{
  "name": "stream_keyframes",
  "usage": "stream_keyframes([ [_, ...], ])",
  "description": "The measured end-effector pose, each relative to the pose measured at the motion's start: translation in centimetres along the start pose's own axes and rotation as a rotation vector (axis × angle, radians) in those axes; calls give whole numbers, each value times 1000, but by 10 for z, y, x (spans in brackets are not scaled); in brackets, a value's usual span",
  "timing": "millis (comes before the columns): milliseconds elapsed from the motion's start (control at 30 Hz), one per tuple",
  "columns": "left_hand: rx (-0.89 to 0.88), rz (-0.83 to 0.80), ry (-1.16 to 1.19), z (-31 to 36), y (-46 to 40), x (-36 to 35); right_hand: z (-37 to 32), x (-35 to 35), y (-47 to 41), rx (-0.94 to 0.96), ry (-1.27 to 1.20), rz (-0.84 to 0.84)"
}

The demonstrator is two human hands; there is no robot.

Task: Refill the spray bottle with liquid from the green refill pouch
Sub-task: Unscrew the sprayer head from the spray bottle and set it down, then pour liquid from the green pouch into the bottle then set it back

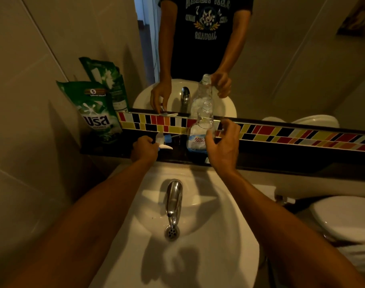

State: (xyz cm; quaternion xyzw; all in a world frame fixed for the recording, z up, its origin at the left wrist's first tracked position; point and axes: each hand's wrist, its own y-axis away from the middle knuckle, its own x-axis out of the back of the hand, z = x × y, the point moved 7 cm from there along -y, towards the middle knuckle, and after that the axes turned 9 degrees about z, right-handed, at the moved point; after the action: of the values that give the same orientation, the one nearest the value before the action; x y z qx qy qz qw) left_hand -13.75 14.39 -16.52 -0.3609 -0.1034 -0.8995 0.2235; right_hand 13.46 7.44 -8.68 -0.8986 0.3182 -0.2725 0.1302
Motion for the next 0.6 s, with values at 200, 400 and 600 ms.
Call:
stream_keyframes([
  [200, -124, 45, 131, 6, -2, 41, -34, -19, 49, 131, -85, -103],
  [400, -171, 114, 248, -9, 1, 104, -76, -67, 61, 145, -204, -308],
  [600, -112, 203, 293, -38, -15, 170, -111, -113, 64, 94, -255, -439],
])
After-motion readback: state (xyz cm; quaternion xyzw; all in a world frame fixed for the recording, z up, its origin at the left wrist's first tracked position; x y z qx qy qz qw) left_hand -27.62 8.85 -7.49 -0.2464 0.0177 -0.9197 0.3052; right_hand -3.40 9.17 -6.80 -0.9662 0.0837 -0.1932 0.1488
